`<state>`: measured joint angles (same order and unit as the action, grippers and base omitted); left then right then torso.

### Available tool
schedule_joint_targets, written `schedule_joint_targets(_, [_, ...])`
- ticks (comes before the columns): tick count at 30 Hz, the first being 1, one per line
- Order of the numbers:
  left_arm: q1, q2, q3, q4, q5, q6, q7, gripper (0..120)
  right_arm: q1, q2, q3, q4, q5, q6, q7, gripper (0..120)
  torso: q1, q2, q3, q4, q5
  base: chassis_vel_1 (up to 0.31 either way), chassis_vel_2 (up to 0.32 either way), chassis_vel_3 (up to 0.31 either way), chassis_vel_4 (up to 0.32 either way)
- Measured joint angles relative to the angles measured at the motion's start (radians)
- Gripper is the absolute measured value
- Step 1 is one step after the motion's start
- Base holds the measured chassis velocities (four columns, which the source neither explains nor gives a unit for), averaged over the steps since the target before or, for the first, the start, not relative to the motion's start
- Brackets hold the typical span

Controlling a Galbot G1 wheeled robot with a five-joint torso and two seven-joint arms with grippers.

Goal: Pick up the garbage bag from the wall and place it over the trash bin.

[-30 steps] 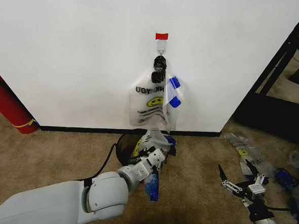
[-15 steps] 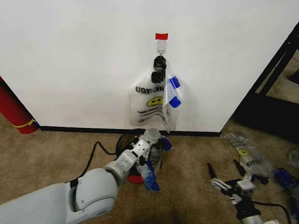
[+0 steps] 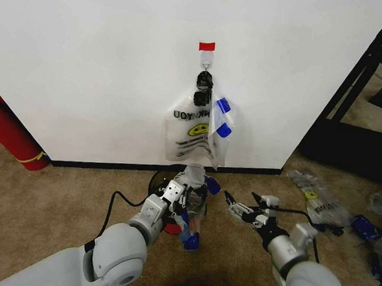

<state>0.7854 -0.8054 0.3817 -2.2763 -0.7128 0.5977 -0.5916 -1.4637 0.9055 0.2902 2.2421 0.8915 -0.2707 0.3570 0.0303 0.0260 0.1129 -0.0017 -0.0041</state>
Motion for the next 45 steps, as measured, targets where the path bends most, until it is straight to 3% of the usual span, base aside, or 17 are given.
schedule_joint_targets(6, [-0.103, -0.020, 0.081, 0.026, -0.026, -0.003, 0.000, 0, 0.055, 0.041, -0.053, -0.042, 0.051, -0.061, 0.099, 100, 0.000, 0.000, 0.000, 0.0007, 0.0001, 0.000, 0.000, 0.000, 0.000])
schedule_joint_targets(22, [-0.121, -0.003, 0.061, 0.031, -0.051, -0.007, -0.002, 0, 0.349, 0.113, -0.220, -0.146, 0.210, -0.161, 0.260, 100, 0.000, 0.000, 0.000, 0.0008, 0.0000, 0.000, 0.000, 0.000, 0.000])
schedule_joint_targets(26, [-0.126, -0.002, 0.061, 0.034, -0.055, -0.008, -0.002, 0, 0.414, 0.148, -0.261, -0.167, 0.267, -0.219, 0.350, 100, 0.000, 0.000, 0.000, 0.0008, 0.0000, 0.000, 0.000, 0.000, 0.000])
schedule_joint_targets(36, [-0.141, -0.007, 0.063, 0.049, -0.063, -0.013, -0.002, 0, 0.517, 0.217, -0.311, -0.201, 0.430, -0.322, 0.591, 100, 0.000, 0.000, 0.000, 0.0008, 0.0000, 0.000, 0.000, 0.000, 0.000])
schedule_joint_targets(45, [-0.144, -0.009, 0.063, 0.058, -0.064, -0.018, -0.001, 0, 0.576, 0.270, -0.307, -0.249, 0.514, -0.360, 0.671, 100, 0.000, 0.000, 0.000, 0.0008, -0.0001, 0.000, 0.000, 0.000, 0.000])
